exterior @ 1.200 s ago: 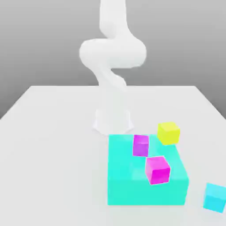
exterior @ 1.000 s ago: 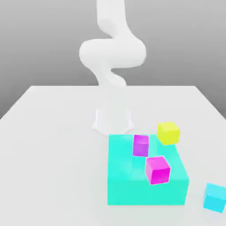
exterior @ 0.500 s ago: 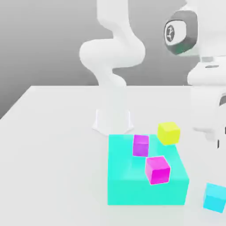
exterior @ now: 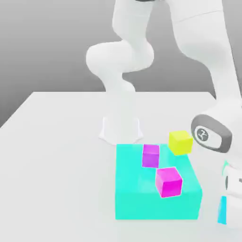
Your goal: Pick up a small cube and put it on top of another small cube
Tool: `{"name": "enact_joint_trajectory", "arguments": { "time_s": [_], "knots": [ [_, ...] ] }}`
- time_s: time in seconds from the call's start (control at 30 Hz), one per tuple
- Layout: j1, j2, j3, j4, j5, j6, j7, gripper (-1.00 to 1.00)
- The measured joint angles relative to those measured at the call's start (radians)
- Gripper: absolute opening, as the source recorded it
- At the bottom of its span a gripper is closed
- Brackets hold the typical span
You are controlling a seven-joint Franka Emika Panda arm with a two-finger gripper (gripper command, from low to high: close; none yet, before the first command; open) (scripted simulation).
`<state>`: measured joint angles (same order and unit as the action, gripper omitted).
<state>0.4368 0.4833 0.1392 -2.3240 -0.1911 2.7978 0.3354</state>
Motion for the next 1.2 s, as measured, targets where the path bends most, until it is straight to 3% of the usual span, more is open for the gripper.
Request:
{"name": "enact_joint_trajectory", "arguments": {
  "time_s": [0.13,0.3,0.63,1.1,1.2],
  "knots": [
    [-0.001,-0.003,0.002,-0.001,0.0,-0.003,0.0,-1.0],
    [-0.033,-0.161,0.042,-0.039,0.063,-0.122,-0.04,-1.0],
    [-0.112,-0.528,0.003,-0.24,0.188,-0.281,0.054,-1.0],
    [-0.225,-1.036,-0.047,-0.527,0.259,-0.5,0.273,-1.0],
    [-0.244,-1.042,-0.044,-0.575,0.267,-0.457,0.296,-1.0]
  ]
}}
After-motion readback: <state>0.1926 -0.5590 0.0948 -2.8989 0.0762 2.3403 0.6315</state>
